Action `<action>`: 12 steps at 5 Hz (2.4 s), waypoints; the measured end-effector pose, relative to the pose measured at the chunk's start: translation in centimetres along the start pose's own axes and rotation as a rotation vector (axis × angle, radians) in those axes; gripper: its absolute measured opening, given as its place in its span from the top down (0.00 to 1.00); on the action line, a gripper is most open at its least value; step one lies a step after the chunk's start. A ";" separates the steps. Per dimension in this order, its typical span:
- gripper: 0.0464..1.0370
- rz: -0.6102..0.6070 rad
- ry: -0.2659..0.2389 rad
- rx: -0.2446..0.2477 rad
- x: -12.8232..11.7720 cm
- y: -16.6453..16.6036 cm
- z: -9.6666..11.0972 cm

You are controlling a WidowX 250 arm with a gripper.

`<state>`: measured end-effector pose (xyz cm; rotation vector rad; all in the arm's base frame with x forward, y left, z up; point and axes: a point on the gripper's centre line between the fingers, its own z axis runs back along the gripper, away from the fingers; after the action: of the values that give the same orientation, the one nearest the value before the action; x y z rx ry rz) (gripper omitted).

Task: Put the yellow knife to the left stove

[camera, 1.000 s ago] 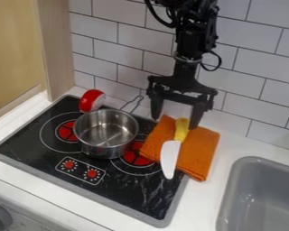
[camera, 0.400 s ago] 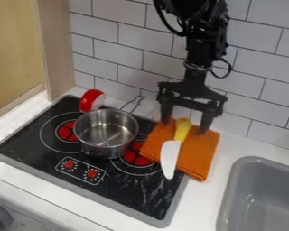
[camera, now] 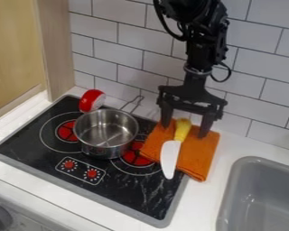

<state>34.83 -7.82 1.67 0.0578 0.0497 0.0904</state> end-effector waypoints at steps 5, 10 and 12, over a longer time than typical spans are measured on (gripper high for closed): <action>0.65 0.010 0.002 -0.017 -0.2 0.1 -0.3; 0.65 0.078 -0.037 0.075 -2.3 3.6 6.6; 0.65 0.221 0.012 0.117 -6.2 10.9 5.9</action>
<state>28.04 2.14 8.54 0.1792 0.0609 0.3088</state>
